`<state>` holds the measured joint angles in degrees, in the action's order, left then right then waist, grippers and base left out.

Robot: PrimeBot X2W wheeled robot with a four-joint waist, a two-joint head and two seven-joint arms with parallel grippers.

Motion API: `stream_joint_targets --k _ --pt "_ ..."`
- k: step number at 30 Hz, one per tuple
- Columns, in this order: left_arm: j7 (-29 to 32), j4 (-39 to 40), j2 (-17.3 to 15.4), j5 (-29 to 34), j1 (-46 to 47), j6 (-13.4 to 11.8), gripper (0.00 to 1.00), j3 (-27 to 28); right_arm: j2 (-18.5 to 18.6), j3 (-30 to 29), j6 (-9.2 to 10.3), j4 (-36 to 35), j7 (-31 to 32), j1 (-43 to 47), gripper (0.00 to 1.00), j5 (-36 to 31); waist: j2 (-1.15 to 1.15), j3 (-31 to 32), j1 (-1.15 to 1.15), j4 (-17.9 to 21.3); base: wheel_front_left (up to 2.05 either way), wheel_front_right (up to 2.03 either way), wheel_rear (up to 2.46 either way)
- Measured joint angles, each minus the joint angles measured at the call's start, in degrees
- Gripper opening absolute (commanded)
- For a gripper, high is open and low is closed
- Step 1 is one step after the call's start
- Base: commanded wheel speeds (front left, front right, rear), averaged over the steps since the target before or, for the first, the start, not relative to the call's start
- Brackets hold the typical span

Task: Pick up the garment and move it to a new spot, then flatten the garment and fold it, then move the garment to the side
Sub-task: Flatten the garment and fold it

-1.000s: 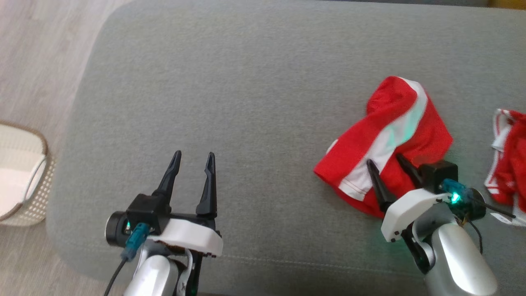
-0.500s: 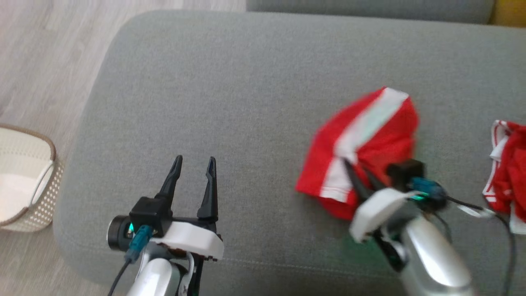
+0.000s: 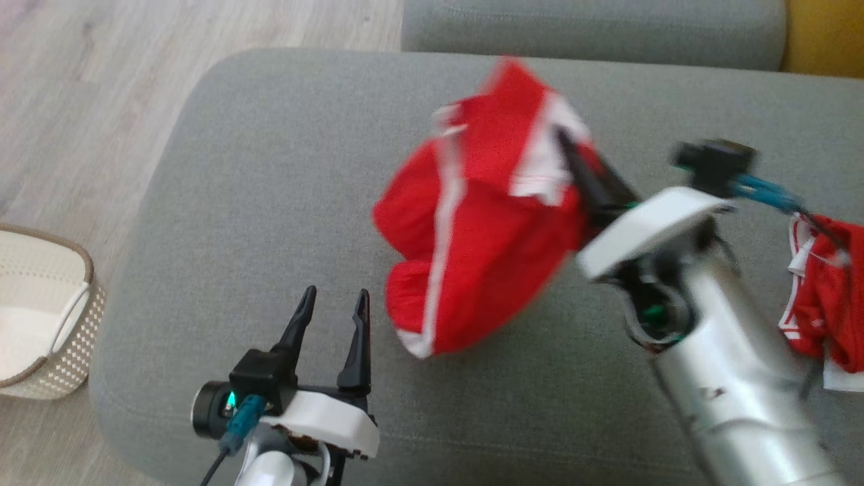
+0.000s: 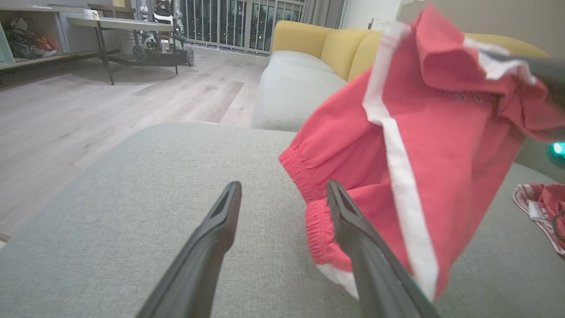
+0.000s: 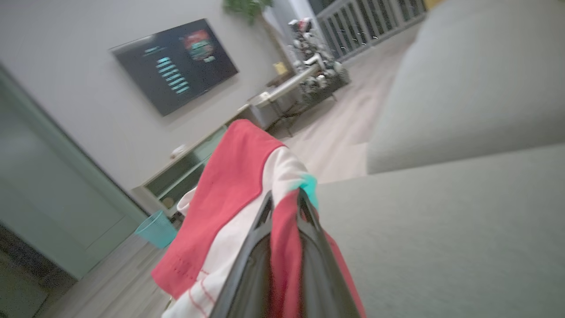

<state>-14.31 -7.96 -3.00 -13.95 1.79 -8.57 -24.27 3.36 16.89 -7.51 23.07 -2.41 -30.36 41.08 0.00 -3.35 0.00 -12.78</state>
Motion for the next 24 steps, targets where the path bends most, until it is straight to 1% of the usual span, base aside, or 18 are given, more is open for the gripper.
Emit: stream_joint_targets --k 2,4,6,7,8,10,11,13,15,17,19,22,24 --pt "0.0 0.18 0.0 -0.35 0.04 0.0 1.0 -0.41 0.45 -4.94 0.01 4.61 1.13 0.38 0.0 2.53 0.0 -0.69 0.0 -0.02 0.0 0.0 0.0" --pt "0.0 0.22 0.01 -0.35 0.14 0.0 1.0 -0.83 1.57 -9.09 0.01 9.57 1.52 0.46 0.0 3.31 0.0 -1.51 0.0 -0.05 0.0 0.0 0.0" --pt "0.0 0.22 0.01 -0.35 0.46 0.0 1.0 -0.87 3.7 -12.34 0.01 15.45 1.52 0.24 0.0 2.34 0.0 -2.42 0.0 -0.06 0.0 0.0 0.0" --pt "0.0 0.2 0.0 -0.35 0.79 0.0 1.0 -0.88 4.89 -14.43 0.0 19.65 1.66 -0.12 0.0 0.55 0.0 -2.87 0.0 -0.04 0.0 0.0 0.0" --pt "0.0 0.21 0.01 -0.35 1.13 0.0 1.0 -0.88 6.08 -16.58 0.01 24.27 1.67 -0.76 1.0 -1.91 0.0 -3.29 0.0 0.0 0.0 0.0 0.0" --pt "0.0 0.16 0.01 -0.35 1.75 0.0 1.0 -0.89 8.44 -20.95 0.01 32.28 0.37 -2.27 1.0 -7.9 0.0 -4.03 0.0 0.16 0.0 0.0 0.0" --pt "0.0 0.1 0.01 -0.35 2.03 -0.01 1.0 -0.86 8.99 -23.25 0.01 34.98 -1.04 -3.3 1.0 -9.9 0.0 -4.25 0.0 0.35 0.0 0.0 0.0" --pt "0.0 0.04 0.02 -0.34 2.15 -0.03 1.0 -0.83 8.77 -26.88 0.01 38.21 -3.8 -6.14 1.0 -11.56 0.0 -4.45 0.0 0.97 0.0 0.0 0.0" --pt "0.0 -0.29 0.01 -0.34 2.14 -0.01 1.0 -0.83 8.05 -28.08 0.01 40.07 -6.01 -9.23 1.0 -14.32 0.0 -4.54 0.0 1.71 0.0 0.0 0.0" --pt "0.0 -0.6 0.02 -0.34 2.16 0.0 1.0 -0.82 7.3 -28.14 0.01 40.1 -8.38 -11.2 1.0 -17.03 0.0 -4.43 0.0 2.45 0.0 0.0 0.0" --pt "0.0 -0.66 0.02 -0.34 2.18 -0.02 1.0 -0.74 6.35 -27.36 0.01 38.39 -9.84 -11.44 1.0 -19.28 0.0 -3.99 0.0 3.18 0.0 0.0 0.0" --pt "0.0 -0.62 0.02 -0.34 2.24 -0.02 1.0 -0.71 3.89 -25.14 0.01 32.9 -10.82 -10.06 1.0 -20.09 0.0 -3.12 0.0 4.35 0.0 0.0 0.0" --pt "0.0 -0.58 0.01 -0.35 2.25 -0.02 1.0 -0.78 2.54 -21.72 0.01 27.57 -11.26 -7.63 1.0 -20.27 0.0 -2.54 0.0 5.23 0.0 0.0 0.0"
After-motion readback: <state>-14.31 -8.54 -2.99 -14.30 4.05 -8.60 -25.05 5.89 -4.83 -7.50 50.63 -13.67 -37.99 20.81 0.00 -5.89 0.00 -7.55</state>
